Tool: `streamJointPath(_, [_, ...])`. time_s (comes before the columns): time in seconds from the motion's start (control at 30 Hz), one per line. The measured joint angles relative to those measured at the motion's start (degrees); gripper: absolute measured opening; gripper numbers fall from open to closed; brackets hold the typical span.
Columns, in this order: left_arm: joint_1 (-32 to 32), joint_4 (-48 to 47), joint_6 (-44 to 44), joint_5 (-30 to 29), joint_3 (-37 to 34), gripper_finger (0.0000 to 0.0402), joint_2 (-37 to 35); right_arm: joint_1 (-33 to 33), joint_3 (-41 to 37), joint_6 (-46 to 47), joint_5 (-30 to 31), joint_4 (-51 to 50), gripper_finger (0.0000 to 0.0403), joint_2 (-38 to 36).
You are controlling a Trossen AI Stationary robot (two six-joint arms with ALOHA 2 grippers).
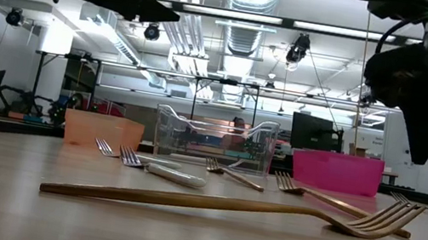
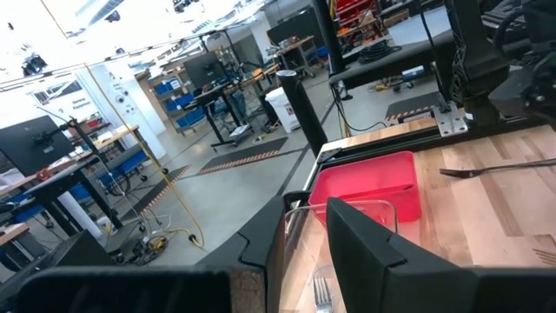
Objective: Sort silverware by color (type)
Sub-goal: Put the black fork into the orange bin
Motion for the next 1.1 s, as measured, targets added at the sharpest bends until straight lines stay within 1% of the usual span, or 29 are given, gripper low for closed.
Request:
streamJointPath(0.2, [0.0, 0.0, 0.0, 0.0, 0.0, 0.0071, 0.0, -0.3, 0.0, -1.3, 0.0, -0.8, 0.0189, -0.1])
streamJointPath(0.3, [0.0, 0.0, 0.0, 0.0, 0.0, 0.0071, 0.0, -0.3, 0.0, -1.7, 0.0, -3.9, 0.0208, -0.1])
streamJointPath(0.4, [0.0, 0.0, -0.1, 0.0, 0.0, 0.0071, 0.0, -0.4, 0.0, -7.4, 0.1, -7.8, 0.0219, -0.1])
streamJointPath(0.47, [0.0, 0.0, -0.5, 0.0, 0.0, 0.0071, 0.0, -0.9, 0.0, -9.8, 0.1, -9.2, 0.022, -0.3])
streamJointPath(0.57, [0.0, 0.0, -1.1, 0.0, 0.0, 0.0071, 0.0, -1.4, 0.0, -7.4, -0.1, -9.5, 0.0219, -0.9])
streamJointPath(0.67, [0.0, 0.0, -1.2, 0.0, 0.0, 0.0071, 0.0, -2.7, 0.0, -7.7, -1.8, -9.9, 0.0215, -1.5])
streamJointPath(0.93, [0.0, 1.7, -1.2, -0.2, 0.0, 0.0071, 0.0, -8.7, 0.0, -14.8, -2.9, -10.0, 0.0215, -6.2])
streamJointPath(1.0, [0.0, 2.5, -1.0, -2.2, 0.0, 0.0071, 0.0, -10.4, 0.0, -16.3, -3.0, -10.0, 0.0215, -8.0])
streamJointPath(1.1, [0.0, 5.7, -0.8, -8.1, 0.0, 0.0071, 0.0, -13.3, 0.0, -18.4, -2.9, -10.0, 0.0215, -11.5])
